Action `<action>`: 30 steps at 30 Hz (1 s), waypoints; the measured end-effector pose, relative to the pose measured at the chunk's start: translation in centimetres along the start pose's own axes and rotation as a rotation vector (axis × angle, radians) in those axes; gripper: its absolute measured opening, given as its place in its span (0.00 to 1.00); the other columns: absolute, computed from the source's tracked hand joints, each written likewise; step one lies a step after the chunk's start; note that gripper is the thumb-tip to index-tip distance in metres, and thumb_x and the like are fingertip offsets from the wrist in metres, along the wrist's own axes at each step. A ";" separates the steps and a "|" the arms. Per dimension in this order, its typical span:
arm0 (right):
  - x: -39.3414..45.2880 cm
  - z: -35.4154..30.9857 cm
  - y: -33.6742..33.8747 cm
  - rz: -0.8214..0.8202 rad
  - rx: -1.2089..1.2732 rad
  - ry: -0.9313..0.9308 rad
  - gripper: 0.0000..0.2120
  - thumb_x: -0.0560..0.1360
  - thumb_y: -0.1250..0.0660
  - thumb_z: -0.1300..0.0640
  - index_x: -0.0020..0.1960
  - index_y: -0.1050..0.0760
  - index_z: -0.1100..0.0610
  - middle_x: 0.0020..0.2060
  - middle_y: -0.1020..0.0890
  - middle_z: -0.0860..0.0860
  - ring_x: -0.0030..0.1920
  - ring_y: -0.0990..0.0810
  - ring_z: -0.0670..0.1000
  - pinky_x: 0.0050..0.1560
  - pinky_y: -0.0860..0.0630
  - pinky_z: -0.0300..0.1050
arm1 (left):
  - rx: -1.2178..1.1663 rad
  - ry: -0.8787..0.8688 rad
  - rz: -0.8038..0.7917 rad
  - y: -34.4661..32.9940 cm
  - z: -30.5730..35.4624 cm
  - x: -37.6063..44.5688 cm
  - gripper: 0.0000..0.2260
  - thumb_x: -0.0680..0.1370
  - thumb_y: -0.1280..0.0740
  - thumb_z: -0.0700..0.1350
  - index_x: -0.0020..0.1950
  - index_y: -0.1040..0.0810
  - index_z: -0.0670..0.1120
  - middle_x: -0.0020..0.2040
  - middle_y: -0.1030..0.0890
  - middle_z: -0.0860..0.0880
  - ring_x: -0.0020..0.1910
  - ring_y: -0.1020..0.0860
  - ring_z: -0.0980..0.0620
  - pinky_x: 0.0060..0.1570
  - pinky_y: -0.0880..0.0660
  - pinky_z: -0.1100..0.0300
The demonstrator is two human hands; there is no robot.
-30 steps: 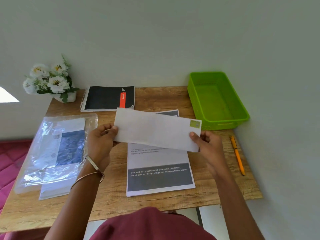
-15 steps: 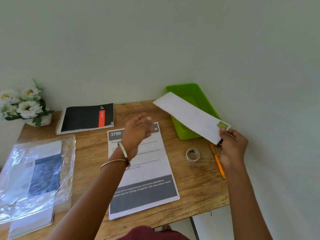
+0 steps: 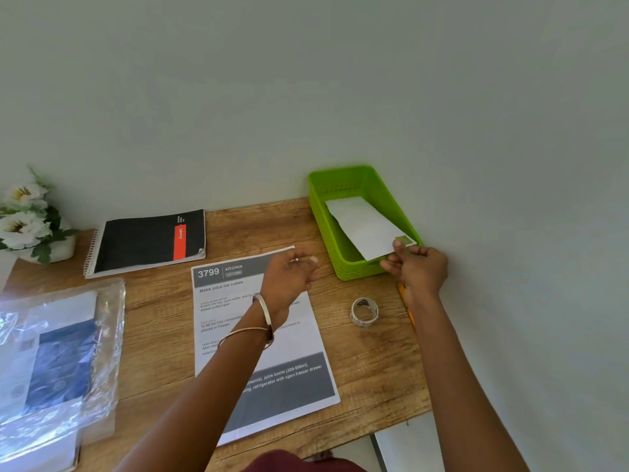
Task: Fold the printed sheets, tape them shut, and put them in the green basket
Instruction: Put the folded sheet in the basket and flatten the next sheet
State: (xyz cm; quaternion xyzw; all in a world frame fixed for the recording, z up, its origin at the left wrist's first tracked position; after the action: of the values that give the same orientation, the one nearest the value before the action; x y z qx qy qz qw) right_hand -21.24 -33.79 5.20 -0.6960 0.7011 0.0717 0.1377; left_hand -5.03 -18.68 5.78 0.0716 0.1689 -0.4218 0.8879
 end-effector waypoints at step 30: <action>-10.7 11.7 -5.3 -0.428 -1.049 0.305 0.22 0.66 0.22 0.54 0.54 0.26 0.61 0.51 0.18 0.57 0.52 0.20 0.58 0.49 0.23 0.49 | 0.476 0.212 0.570 15.2 -9.1 -7.1 0.17 0.70 0.27 0.42 0.57 0.25 0.44 0.50 0.20 0.46 0.49 0.22 0.45 0.51 0.23 0.48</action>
State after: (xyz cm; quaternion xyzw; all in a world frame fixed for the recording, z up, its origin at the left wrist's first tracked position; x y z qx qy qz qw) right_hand -14.97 -20.28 -2.32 -0.7996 0.4276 0.2789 -0.3163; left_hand 0.40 -1.46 -0.38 0.3632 0.1306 -0.1758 0.9056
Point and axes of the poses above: each hand's wrist, its own x-axis towards the middle knuckle, its own y-axis out of the back of the hand, z = x × y, the point moved 3 cm from there along x, towards the middle knuckle
